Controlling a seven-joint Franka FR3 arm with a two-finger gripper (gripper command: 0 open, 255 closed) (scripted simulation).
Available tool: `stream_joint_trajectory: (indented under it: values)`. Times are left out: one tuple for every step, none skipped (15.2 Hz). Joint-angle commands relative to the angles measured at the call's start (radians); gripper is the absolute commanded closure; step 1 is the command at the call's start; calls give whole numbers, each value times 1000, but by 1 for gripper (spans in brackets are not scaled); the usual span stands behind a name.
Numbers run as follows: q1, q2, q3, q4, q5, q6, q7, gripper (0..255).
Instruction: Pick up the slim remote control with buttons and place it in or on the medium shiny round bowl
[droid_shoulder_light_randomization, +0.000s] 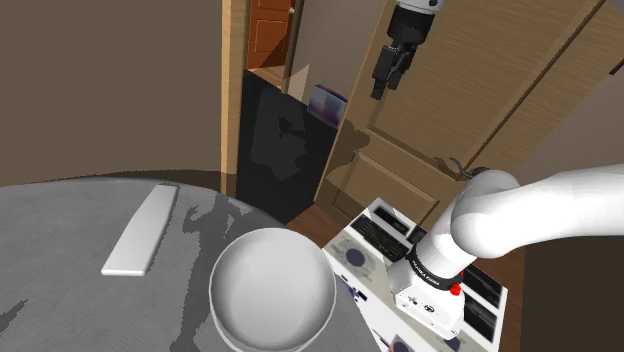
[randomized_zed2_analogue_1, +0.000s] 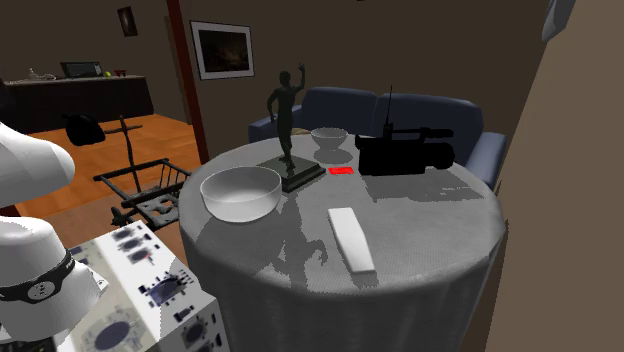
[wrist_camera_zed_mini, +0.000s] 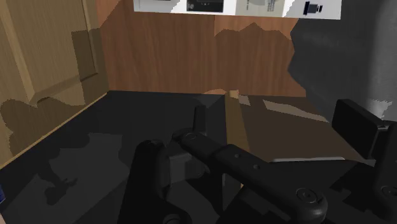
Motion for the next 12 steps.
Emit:
stream_joint_trajectory:
  values:
    - [0,0,0,0,0,0,0,0]
    - [2,-5,22,-17,17,12,39,0]
    - [4,-8,45,-33,35,24,78,0]
    - [6,-9,68,-47,53,37,116,0]
    - [8,-8,91,-59,70,50,155,0]
    - [10,-6,114,-71,88,64,193,0]
    - [12,-2,138,-80,106,79,232,0]
    - [15,4,162,-88,123,95,270,0]
    - [17,12,186,-95,140,111,309,0]
    - [18,22,211,-99,157,127,347,0]
    - [19,34,235,-103,173,145,385,0]
    - [20,48,260,-104,188,162,423,0]
